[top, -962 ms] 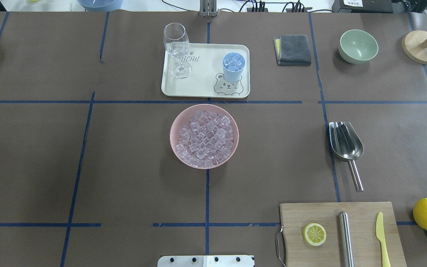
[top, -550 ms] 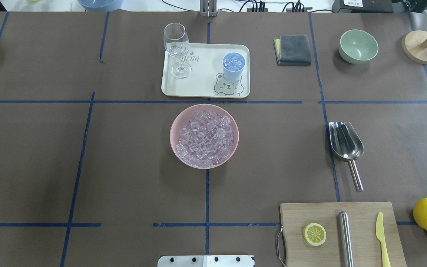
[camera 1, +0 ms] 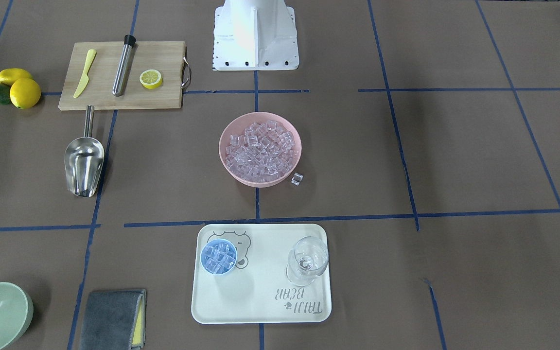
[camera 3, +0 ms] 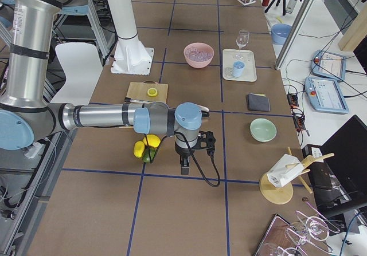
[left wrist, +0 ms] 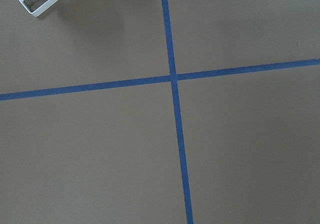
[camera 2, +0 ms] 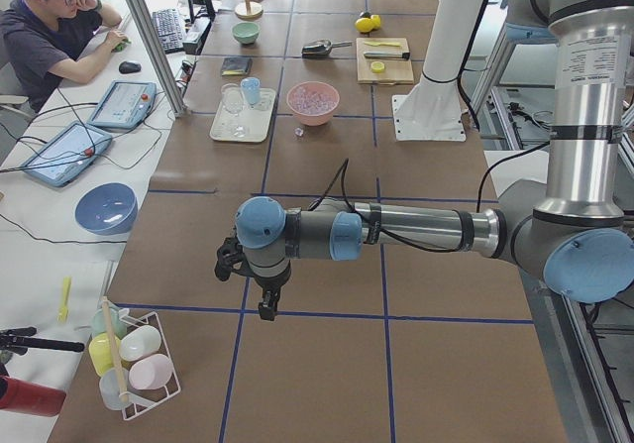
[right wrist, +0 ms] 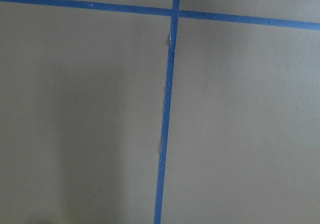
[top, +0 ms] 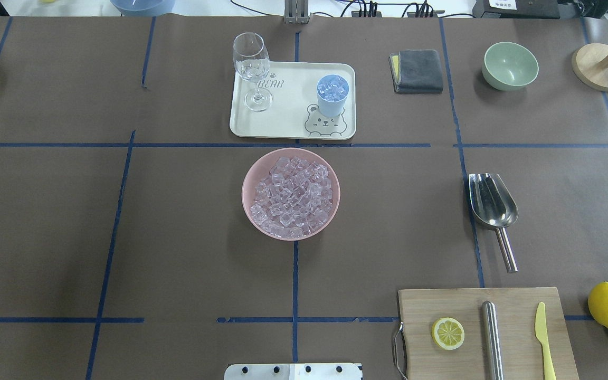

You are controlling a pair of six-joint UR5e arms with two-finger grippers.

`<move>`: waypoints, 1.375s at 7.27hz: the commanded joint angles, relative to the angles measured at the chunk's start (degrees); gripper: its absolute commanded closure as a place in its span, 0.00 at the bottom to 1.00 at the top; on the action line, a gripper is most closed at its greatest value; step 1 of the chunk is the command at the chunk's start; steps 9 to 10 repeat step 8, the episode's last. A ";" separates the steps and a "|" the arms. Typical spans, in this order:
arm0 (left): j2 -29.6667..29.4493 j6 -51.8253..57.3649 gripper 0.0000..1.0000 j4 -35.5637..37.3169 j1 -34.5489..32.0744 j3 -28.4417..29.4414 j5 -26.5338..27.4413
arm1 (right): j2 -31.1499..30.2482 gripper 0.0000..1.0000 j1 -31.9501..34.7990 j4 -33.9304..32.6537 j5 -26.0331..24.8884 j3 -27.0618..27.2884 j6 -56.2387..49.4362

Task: Put ice in cup with scoop

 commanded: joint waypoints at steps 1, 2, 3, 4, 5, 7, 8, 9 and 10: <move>0.19 -0.01 0.00 0.09 0.00 -0.46 0.02 | -0.02 0.00 0.00 0.05 -0.09 -0.01 -0.07; 0.19 0.08 0.00 0.09 0.00 -0.73 0.02 | -0.11 0.00 0.00 0.05 -0.18 -0.10 -0.07; 0.02 -0.01 0.00 0.09 0.00 -1.08 0.02 | -0.20 0.00 0.00 0.05 -0.18 -0.10 0.02; 0.10 -0.01 0.00 0.09 0.00 -1.25 0.02 | -0.20 0.00 0.00 0.05 -0.18 -0.01 0.02; 0.19 -0.01 0.00 0.09 0.00 -1.17 0.11 | -0.28 0.00 0.00 -0.04 -0.18 -0.01 0.02; 0.19 -0.01 0.00 0.09 0.00 -0.99 0.11 | -0.29 0.00 0.00 -0.04 -0.18 -0.01 0.02; 0.19 -0.01 0.00 0.09 0.00 -1.08 0.11 | -0.29 0.00 0.00 -0.04 -0.18 -0.10 0.02; 0.19 -0.01 0.00 0.09 0.00 -1.08 0.11 | -0.29 0.00 0.00 -0.04 -0.18 -0.10 0.02; 0.19 -0.01 0.00 0.09 0.00 -1.08 0.11 | -0.29 0.00 0.00 -0.04 -0.18 -0.10 0.02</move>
